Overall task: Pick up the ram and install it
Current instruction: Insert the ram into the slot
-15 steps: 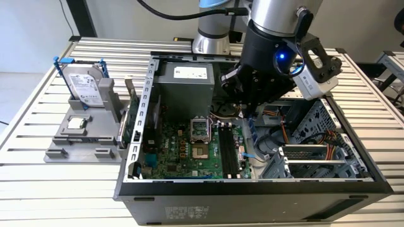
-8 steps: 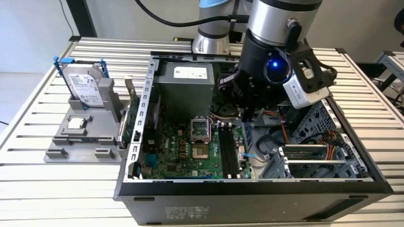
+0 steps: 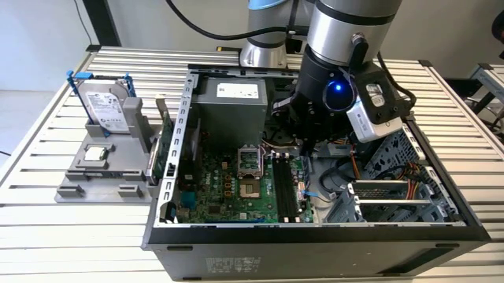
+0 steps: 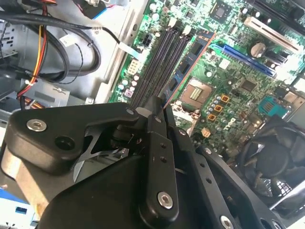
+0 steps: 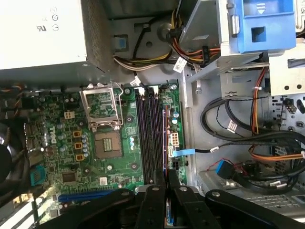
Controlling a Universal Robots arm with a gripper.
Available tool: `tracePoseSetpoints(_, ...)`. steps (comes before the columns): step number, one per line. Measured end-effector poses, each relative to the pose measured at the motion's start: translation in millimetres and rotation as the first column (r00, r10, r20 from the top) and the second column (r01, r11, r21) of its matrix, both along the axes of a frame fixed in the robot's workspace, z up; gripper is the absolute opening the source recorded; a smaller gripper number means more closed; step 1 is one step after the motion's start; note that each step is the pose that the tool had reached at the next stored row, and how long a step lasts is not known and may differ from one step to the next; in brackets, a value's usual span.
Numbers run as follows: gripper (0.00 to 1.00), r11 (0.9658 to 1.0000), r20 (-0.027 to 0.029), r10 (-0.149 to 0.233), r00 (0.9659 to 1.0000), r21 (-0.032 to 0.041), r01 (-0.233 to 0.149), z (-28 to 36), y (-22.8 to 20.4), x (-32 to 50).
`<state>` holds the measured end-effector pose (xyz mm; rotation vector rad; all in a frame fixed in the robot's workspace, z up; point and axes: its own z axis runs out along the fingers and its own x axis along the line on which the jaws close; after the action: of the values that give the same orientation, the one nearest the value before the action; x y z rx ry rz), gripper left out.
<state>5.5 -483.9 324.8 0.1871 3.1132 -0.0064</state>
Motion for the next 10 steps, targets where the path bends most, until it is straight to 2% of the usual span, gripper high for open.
tracePoseSetpoints(4, 0.0, 1.0, 0.0001, 0.0, 1.0, 0.0003, 0.0, -0.5, 0.0, 0.0)
tracePoseSetpoints(10, 0.0, 1.0, 0.0, -0.01, 1.0, 0.0001, 0.01, -7.8, 0.0, 0.0)
